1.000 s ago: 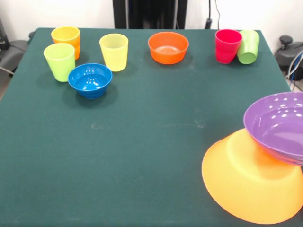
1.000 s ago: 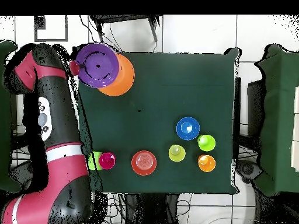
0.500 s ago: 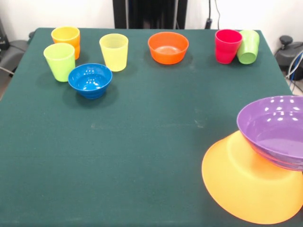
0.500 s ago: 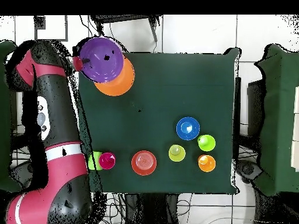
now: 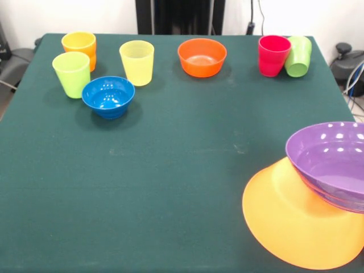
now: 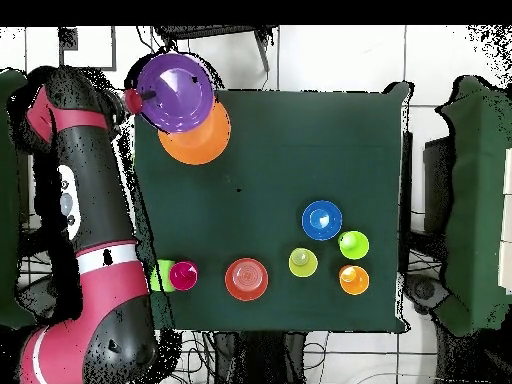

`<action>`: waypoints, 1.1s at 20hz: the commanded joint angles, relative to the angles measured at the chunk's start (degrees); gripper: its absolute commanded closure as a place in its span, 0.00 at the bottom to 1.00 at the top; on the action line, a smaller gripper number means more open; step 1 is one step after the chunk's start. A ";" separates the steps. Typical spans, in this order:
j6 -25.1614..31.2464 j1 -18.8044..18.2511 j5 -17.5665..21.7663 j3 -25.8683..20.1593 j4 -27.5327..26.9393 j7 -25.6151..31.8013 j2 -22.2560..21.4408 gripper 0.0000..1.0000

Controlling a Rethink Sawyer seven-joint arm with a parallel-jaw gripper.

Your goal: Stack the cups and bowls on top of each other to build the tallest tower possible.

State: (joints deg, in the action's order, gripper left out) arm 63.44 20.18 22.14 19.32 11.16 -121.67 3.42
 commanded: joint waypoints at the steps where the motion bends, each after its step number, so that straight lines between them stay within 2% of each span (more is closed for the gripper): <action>1: 11.56 -1.11 -0.39 0.17 -4.13 12.02 2.86 1.00; 4: 14.09 -1.65 -2.63 -0.36 -3.36 12.82 3.24 1.00; 8: 17.26 -2.28 -5.82 -1.66 1.92 13.86 1.62 1.00; 10: 15.68 -2.65 -7.12 -2.83 6.79 14.64 -0.21 1.00; 14: 11.63 -3.11 -7.99 -3.10 12.04 15.33 -1.97 1.00; 22: 8.57 -4.70 -9.06 -4.06 4.47 14.94 2.84 1.00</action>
State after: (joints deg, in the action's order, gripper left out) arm 73.63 17.29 14.01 20.69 14.02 -121.66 4.53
